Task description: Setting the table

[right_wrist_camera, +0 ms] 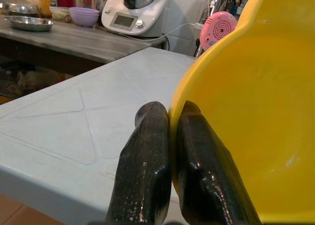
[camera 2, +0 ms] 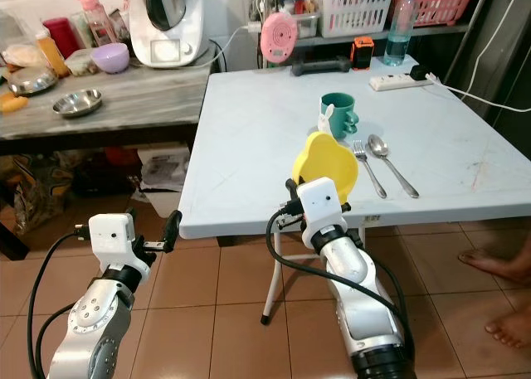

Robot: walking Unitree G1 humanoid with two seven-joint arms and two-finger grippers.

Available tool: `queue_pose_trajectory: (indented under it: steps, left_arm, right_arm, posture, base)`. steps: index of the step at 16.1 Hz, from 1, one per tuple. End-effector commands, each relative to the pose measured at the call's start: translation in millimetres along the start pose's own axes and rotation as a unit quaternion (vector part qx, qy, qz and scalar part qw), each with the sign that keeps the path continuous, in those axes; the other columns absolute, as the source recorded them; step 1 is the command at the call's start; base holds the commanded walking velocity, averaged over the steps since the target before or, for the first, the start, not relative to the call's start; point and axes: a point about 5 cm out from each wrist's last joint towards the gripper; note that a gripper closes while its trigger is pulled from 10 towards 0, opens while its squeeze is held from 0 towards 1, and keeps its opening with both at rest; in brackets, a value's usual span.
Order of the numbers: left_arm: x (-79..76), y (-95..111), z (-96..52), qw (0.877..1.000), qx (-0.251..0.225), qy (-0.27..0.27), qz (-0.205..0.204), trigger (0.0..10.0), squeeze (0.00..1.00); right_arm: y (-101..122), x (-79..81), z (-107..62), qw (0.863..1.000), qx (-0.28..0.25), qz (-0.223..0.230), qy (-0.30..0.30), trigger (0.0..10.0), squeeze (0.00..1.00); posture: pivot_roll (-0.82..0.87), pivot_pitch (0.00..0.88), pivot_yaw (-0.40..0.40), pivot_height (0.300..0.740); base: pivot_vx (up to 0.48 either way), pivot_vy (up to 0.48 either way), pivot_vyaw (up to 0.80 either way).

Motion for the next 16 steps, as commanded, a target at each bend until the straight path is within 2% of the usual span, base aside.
queue_pose_trajectory:
  steps: [1, 7, 16]
  left_arm:
    - [3.5, -0.7, 2.4, 1.0, 0.006, 0.008, -0.002, 10.0, 0.0]
    - [2.7, -1.9, 4.4, 1.0, 0.009, 0.003, -0.006, 10.0, 0.0]
    - [1.5, -4.5, 3.7, 1.0, 0.015, -0.001, -0.005, 10.0, 0.0]
  right_arm:
    - [6.5, 0.8, 4.6, 1.0, -0.013, 0.002, 0.002, 10.0, 0.0]
    - [5.0, 0.7, 5.7, 1.0, -0.013, 0.0, 0.0, 10.0, 0.0]
    - [3.4, 1.5, 4.7, 1.0, -0.012, -0.001, 0.0, 10.0, 0.0]
  posture:
    - [-0.14, 0.0, 0.092, 0.74]
    - [-0.14, 0.0, 0.095, 0.74]
    - [-0.15, 0.0, 0.099, 0.74]
  base:
    - [0.0, 0.0, 0.0]
    - [0.0, 0.0, 0.0]
    - [0.0, 0.283, 0.0]
Point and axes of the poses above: a point about 5 cm out from each wrist's last joint towards the gripper, its own z axis pointing out of the wrist towards the gripper, its own y axis along the axis of the wrist's last joint, x = y × z, and after that the axes turned 11 degrees about z, right-handed
